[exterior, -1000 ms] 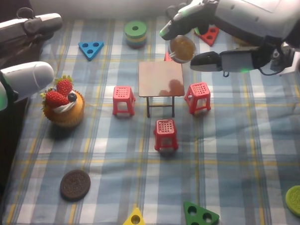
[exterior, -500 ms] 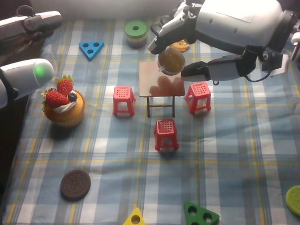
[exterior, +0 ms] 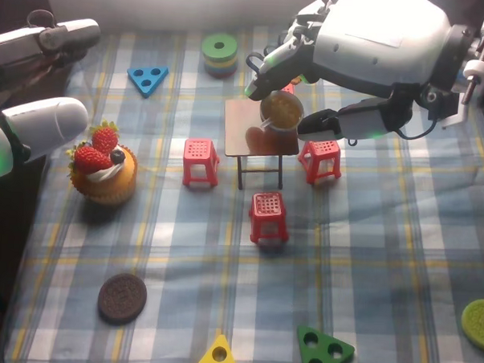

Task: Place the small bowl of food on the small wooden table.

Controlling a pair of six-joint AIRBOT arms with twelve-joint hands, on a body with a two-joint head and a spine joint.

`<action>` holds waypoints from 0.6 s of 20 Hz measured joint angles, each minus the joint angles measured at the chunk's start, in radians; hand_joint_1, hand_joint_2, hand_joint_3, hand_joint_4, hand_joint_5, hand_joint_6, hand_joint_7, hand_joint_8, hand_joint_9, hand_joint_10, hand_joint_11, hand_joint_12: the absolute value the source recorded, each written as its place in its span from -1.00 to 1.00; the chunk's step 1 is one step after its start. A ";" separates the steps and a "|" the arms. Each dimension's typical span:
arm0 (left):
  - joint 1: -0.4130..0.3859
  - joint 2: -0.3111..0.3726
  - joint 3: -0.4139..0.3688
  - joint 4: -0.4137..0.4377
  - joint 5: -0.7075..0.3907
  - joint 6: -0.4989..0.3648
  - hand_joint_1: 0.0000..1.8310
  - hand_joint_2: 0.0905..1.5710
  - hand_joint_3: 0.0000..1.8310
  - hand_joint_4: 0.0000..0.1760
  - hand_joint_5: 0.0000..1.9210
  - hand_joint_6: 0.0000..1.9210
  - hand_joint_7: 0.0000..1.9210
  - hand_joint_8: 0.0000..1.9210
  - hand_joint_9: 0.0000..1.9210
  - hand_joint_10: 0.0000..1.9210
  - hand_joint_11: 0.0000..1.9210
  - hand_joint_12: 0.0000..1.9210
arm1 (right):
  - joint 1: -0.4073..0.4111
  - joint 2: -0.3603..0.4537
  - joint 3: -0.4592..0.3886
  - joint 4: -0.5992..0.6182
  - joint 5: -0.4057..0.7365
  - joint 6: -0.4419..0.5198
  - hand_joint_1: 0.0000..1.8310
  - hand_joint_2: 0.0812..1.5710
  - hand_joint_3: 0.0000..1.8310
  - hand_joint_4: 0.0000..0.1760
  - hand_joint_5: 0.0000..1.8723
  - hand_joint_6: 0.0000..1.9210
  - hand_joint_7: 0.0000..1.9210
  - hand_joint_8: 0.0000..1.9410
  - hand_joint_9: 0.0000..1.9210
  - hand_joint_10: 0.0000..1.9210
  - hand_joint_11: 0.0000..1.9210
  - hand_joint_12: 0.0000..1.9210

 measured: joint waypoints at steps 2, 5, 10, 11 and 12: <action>0.000 0.000 0.000 0.000 0.001 0.000 -0.30 0.44 -1.00 0.13 -0.56 -1.00 -0.66 -1.00 -0.76 -1.00 -1.00 -0.74 | 0.000 0.000 0.000 0.000 -0.003 0.000 0.33 0.41 -1.00 -0.93 0.01 0.00 -0.02 0.18 -0.22 0.17 -0.39 0.67; 0.000 0.000 0.000 0.000 0.002 0.000 -0.32 0.45 -1.00 0.51 -0.59 -1.00 -0.66 -1.00 -0.75 -1.00 -1.00 -0.70 | 0.000 0.000 0.000 0.000 -0.004 0.000 0.33 0.29 -1.00 -1.00 -0.13 -0.48 -0.25 -0.64 -0.40 -0.33 -0.79 0.48; 0.000 0.000 0.000 -0.001 0.002 0.000 -0.31 0.46 -1.00 0.42 -0.59 -1.00 -0.66 -1.00 -0.76 -1.00 -1.00 -0.74 | 0.001 0.000 0.000 -0.003 -0.005 0.000 0.29 0.23 -1.00 -0.25 -0.16 -1.00 -0.40 -1.00 -0.39 -0.84 -0.83 0.40; 0.000 0.000 0.000 0.000 0.002 -0.001 -0.31 0.46 -1.00 0.36 -0.59 -1.00 -0.66 -1.00 -0.76 -1.00 -1.00 -0.74 | 0.001 0.000 0.000 -0.003 -0.005 0.000 0.28 0.24 -1.00 -0.10 -0.19 -1.00 -0.43 -1.00 -0.42 -0.87 -0.88 0.38; 0.000 0.000 0.000 0.000 0.002 -0.001 -0.32 0.46 -1.00 0.38 -0.59 -1.00 -0.66 -1.00 -0.76 -1.00 -1.00 -0.73 | 0.001 0.000 0.000 -0.003 -0.005 0.000 0.28 0.24 -1.00 -0.11 -0.19 -1.00 -0.42 -1.00 -0.42 -0.87 -0.90 0.38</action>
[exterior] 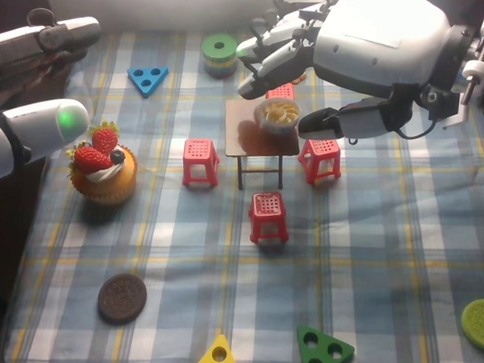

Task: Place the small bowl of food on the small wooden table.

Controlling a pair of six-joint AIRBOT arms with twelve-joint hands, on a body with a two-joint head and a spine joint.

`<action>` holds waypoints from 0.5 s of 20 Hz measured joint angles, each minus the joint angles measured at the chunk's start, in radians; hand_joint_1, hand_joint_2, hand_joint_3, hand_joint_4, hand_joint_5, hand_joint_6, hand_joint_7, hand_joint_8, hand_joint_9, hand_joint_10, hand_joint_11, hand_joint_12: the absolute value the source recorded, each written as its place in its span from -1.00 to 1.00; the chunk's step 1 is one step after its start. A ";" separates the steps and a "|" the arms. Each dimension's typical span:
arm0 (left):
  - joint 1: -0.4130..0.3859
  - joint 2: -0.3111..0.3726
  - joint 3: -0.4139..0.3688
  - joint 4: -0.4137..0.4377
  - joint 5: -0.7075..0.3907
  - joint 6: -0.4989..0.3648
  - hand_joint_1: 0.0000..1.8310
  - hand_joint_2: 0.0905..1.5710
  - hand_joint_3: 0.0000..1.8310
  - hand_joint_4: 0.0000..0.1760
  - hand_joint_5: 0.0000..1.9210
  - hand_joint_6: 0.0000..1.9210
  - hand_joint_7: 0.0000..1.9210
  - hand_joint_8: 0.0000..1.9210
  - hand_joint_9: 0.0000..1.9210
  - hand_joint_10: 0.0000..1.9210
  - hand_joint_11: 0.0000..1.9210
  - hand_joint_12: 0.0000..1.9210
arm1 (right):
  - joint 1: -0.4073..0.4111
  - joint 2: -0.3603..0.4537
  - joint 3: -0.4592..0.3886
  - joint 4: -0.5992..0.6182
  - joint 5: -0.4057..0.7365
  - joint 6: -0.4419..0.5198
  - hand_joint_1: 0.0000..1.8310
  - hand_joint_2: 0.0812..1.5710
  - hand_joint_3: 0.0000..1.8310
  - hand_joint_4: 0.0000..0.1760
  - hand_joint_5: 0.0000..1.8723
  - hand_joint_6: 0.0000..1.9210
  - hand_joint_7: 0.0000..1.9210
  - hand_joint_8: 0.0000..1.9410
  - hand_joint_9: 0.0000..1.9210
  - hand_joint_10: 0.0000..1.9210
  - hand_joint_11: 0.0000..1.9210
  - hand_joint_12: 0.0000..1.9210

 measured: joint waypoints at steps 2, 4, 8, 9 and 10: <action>0.000 0.000 0.000 0.000 0.000 -0.002 -0.31 0.46 -1.00 0.28 -0.58 -1.00 -0.66 -1.00 -0.76 -1.00 -1.00 -0.74 | 0.000 0.000 0.000 0.000 0.000 0.000 0.29 0.24 -1.00 -0.23 -0.19 -1.00 -0.42 -1.00 -0.42 -0.91 -0.96 0.38; 0.000 0.000 0.000 0.000 0.000 -0.002 -0.31 0.46 -1.00 0.33 -0.59 -1.00 -0.66 -1.00 -0.76 -1.00 -1.00 -0.74 | 0.000 0.000 0.000 0.000 0.000 0.000 0.28 0.22 -1.00 -0.07 -0.20 -1.00 -0.42 -1.00 -0.44 -0.92 -1.00 0.37; 0.000 0.000 0.000 0.000 0.000 -0.003 -0.30 0.46 -1.00 0.28 -0.56 -0.99 -0.65 -1.00 -0.75 -1.00 -1.00 -0.66 | 0.000 0.000 0.000 0.000 0.000 0.000 0.21 0.23 -1.00 0.02 -0.38 -1.00 -0.51 -1.00 -0.49 -0.98 -1.00 0.19; -0.002 -0.003 0.000 -0.001 0.000 -0.003 -0.32 0.46 -1.00 0.33 -0.56 -1.00 -0.66 -1.00 -0.75 -1.00 -1.00 -0.66 | 0.000 0.000 0.000 0.000 0.000 0.000 0.18 0.21 -1.00 -0.05 -0.40 -1.00 -0.50 -0.99 -0.48 -0.98 -1.00 0.19; -0.001 -0.005 0.000 -0.004 0.002 -0.005 -0.37 0.48 -0.99 0.19 -0.55 -0.99 -0.67 -1.00 -0.78 -1.00 -1.00 -0.66 | 0.000 0.000 -0.006 0.003 -0.002 0.000 0.18 0.24 -1.00 -0.30 -0.41 -1.00 -0.47 -0.99 -0.40 -0.96 -0.95 0.28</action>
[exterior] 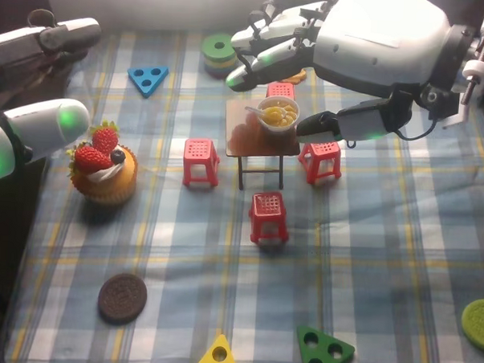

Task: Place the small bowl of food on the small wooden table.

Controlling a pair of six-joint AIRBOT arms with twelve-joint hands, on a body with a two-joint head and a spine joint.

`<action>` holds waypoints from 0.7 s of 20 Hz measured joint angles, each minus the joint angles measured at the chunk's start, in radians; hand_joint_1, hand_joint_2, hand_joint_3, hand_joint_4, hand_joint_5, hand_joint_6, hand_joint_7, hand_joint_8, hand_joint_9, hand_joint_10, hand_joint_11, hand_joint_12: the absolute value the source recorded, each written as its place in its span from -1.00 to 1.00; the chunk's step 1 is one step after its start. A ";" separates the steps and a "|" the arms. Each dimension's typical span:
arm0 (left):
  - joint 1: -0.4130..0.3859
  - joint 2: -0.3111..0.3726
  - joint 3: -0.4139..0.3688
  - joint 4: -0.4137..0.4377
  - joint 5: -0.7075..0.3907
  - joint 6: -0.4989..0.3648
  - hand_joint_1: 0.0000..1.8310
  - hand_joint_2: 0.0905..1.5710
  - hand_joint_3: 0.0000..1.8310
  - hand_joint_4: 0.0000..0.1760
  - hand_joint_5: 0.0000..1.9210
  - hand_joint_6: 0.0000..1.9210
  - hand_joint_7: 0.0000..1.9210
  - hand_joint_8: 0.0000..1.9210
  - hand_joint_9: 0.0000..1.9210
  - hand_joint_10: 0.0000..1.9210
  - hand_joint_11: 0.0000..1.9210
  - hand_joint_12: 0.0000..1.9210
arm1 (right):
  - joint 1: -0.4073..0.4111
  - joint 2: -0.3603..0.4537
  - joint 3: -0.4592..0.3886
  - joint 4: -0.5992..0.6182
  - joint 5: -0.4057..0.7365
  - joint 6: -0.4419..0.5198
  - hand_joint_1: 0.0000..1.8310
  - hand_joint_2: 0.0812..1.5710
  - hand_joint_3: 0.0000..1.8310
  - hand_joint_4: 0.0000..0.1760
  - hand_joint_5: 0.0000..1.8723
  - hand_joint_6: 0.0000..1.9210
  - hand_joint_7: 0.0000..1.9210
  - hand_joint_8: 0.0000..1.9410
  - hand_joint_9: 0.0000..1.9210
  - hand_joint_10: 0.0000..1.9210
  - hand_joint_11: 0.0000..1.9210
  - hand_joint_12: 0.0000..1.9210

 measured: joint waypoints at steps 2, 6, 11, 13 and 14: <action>0.000 0.000 0.000 0.001 -0.003 0.000 -0.38 0.49 -0.99 0.16 -0.55 -1.00 -0.66 -1.00 -0.78 -1.00 -1.00 -0.68 | 0.000 0.011 -0.015 -0.005 -0.001 0.000 0.15 0.25 -1.00 -0.79 -0.49 -1.00 -0.49 -1.00 -0.39 -0.97 -0.93 0.31; 0.000 0.000 -0.002 -0.011 -0.014 -0.001 -0.38 0.48 -1.00 -0.03 -0.54 -1.00 -0.65 -1.00 -0.77 -1.00 -1.00 -0.61 | -0.002 0.095 -0.062 -0.013 0.000 0.003 0.25 0.23 -1.00 -0.56 -0.54 -0.99 -0.52 -1.00 -0.53 -1.00 -0.99 0.06; 0.006 0.002 -0.008 -0.018 -0.026 -0.001 -0.31 0.43 -1.00 -0.85 -0.46 -0.99 -0.63 -1.00 -0.74 -1.00 -1.00 -0.47 | -0.019 0.209 -0.100 -0.006 -0.003 0.003 0.07 0.13 -1.00 -1.00 -0.59 -1.00 -0.58 -1.00 -0.62 -1.00 -1.00 -0.14; 0.007 0.010 -0.014 -0.024 -0.035 -0.001 -0.49 0.44 -1.00 -0.46 -0.53 -1.00 -0.65 -1.00 -0.75 -1.00 -1.00 -0.54 | -0.028 0.241 -0.122 -0.003 0.010 0.003 0.46 0.18 -1.00 -1.00 -0.57 -1.00 -0.59 -1.00 -0.61 -1.00 -1.00 -0.21; 0.015 0.012 -0.014 -0.026 -0.055 -0.002 -0.50 0.41 -1.00 -0.12 -0.58 -1.00 -0.67 -1.00 -0.77 -1.00 -1.00 -0.58 | -0.057 0.265 -0.140 0.032 0.043 0.002 0.44 0.22 -1.00 -0.99 -0.56 -1.00 -0.58 -1.00 -0.59 -1.00 -0.97 -0.23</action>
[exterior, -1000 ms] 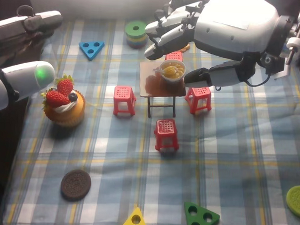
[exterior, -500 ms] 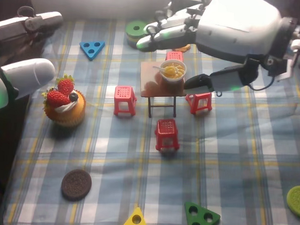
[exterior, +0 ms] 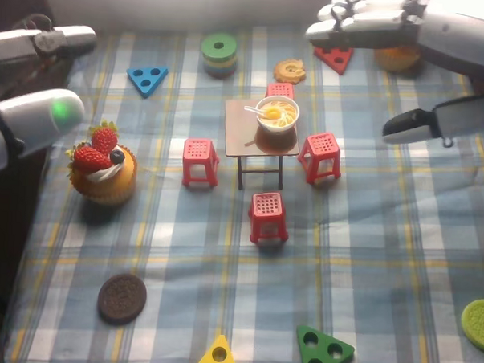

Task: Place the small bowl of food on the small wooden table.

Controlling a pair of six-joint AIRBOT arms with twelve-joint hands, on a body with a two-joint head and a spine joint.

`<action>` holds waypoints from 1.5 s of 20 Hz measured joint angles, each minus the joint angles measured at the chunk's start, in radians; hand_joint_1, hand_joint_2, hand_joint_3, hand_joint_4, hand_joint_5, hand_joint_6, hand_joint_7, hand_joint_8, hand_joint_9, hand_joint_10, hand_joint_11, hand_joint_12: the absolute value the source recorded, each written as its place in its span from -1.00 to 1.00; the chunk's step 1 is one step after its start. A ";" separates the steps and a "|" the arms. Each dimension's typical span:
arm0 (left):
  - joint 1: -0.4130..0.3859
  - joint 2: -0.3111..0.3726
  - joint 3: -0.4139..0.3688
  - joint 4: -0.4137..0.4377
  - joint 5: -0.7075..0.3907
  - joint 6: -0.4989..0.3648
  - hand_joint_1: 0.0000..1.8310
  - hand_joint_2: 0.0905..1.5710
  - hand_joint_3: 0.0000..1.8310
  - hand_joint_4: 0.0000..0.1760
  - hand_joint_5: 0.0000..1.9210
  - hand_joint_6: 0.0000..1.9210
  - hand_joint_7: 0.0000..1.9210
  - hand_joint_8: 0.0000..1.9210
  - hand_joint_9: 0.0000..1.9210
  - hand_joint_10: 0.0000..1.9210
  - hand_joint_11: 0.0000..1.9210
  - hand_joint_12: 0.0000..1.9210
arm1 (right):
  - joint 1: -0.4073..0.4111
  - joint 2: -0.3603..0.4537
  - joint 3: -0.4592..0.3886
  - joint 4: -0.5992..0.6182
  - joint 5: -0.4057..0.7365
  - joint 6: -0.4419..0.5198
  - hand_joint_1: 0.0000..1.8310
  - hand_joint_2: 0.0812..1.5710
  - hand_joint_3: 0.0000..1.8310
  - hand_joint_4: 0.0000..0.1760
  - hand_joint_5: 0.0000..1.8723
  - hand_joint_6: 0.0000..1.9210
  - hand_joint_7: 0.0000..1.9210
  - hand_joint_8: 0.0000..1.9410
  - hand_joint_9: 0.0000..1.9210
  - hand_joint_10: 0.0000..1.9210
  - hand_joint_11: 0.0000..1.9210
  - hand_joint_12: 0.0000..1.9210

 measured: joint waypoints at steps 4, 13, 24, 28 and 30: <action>0.002 0.001 -0.002 -0.022 -0.058 -0.028 -0.57 0.35 -1.00 -0.29 -0.70 -1.00 -0.71 -1.00 -0.76 -1.00 -0.96 -0.50 | -0.209 0.059 -0.050 0.271 0.208 -0.082 0.08 0.45 -1.00 -1.00 -0.54 -1.00 -0.51 -1.00 -0.48 -0.99 -0.79 -0.36; -0.002 -0.074 0.026 -0.043 -0.342 -0.224 -1.00 0.66 -1.00 -0.45 -0.68 -0.96 -0.79 -1.00 -0.80 -1.00 -0.96 -0.61 | -0.626 0.041 -0.174 0.719 0.820 -0.122 -0.26 0.43 -1.00 -0.51 -0.92 -1.00 -0.57 -1.00 -0.45 -1.00 -0.74 -0.31; -0.197 -0.078 0.076 0.163 -0.370 -0.342 -0.41 0.88 -1.00 0.96 -0.63 0.91 -0.25 -0.43 -0.29 -0.15 -0.71 0.26 | -0.516 0.101 -0.266 0.516 0.914 -0.221 0.08 0.62 -0.99 -1.00 -0.36 -0.99 -0.25 -0.96 -0.16 -0.79 -0.50 0.42; -0.256 -0.134 0.090 0.127 -0.415 -0.498 -0.36 0.78 -1.00 0.30 -0.48 0.62 -0.49 0.29 -0.66 0.56 -0.94 0.73 | -0.478 0.149 -0.313 0.612 0.920 -0.130 0.28 0.53 -1.00 -1.00 -0.23 0.31 -0.07 0.28 -0.14 0.28 -0.37 0.84; -0.277 -0.179 0.091 0.103 -0.388 -0.519 -0.92 0.76 -0.99 0.52 -0.45 0.52 -0.43 0.39 -0.57 0.39 -0.99 0.33 | -0.480 0.126 -0.334 0.656 0.914 -0.117 0.29 0.53 -1.00 -1.00 -0.25 0.36 -0.08 0.31 -0.06 0.26 -0.19 0.74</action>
